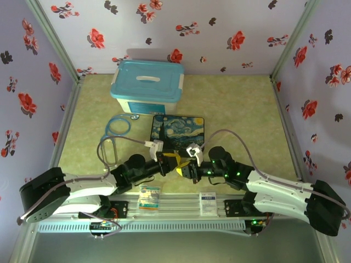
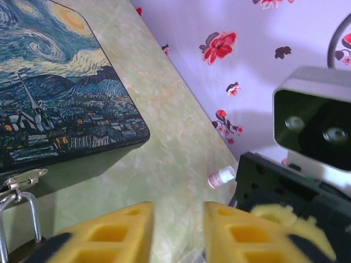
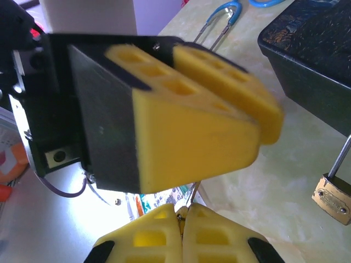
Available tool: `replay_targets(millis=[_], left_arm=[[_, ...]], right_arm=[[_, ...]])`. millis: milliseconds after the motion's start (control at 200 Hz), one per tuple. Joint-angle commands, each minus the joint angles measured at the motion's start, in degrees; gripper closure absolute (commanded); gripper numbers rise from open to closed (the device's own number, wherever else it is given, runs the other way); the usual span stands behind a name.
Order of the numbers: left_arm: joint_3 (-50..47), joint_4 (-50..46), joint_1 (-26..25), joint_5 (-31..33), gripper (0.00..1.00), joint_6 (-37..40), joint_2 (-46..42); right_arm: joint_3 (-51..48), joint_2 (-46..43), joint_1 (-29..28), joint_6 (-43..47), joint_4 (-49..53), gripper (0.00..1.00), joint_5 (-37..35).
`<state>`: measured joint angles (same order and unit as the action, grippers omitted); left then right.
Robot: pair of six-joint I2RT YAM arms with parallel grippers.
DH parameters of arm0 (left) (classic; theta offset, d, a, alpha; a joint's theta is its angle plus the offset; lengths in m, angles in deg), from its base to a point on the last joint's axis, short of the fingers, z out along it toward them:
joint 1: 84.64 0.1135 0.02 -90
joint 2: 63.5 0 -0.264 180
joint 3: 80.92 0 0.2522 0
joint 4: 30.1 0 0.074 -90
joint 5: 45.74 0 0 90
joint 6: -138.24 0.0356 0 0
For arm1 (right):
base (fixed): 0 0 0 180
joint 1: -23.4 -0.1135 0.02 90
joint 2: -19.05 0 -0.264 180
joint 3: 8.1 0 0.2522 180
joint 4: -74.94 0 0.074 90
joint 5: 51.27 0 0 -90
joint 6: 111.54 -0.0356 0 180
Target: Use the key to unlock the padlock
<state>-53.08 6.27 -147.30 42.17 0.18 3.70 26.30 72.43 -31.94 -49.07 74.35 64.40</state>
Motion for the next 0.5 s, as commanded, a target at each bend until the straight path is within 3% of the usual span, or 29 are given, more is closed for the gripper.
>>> replay_targets(millis=[0, 95, 335, 405, 460, 490], left_arm=[[-1.8, 6.6, -0.4, -1.8, 0.78, -0.9, -0.9], [-1.3, 6.7, -0.4, -4.1, 0.80, -0.3, -0.9], [-1.1, 9.6, -0.5, -8.1, 1.00, -1.1, 1.2], [-1.4, 11.3, -0.5, -8.1, 1.00, -1.8, 1.8], [-1.3, 12.3, -0.5, -8.0, 1.00, -2.2, 2.2], [-1.2, 12.4, -0.5, -7.8, 1.00, -2.5, 2.4]], right_arm=[[1.1, 0.1, 0.8, -0.8, -4.0, 1.00, 2.3], [0.7, 0.7, 1.0, -1.2, -5.8, 1.00, 2.4], [0.3, -0.1, 4.2, -3.4, -9.0, 1.00, 5.7], [0.3, -0.3, 5.4, -3.4, -8.9, 1.00, 6.3], [1.0, -0.3, 5.9, -2.9, -6.9, 0.95, 6.1], [1.2, -0.3, 5.9, -2.8, -6.3, 0.86, 5.8]])
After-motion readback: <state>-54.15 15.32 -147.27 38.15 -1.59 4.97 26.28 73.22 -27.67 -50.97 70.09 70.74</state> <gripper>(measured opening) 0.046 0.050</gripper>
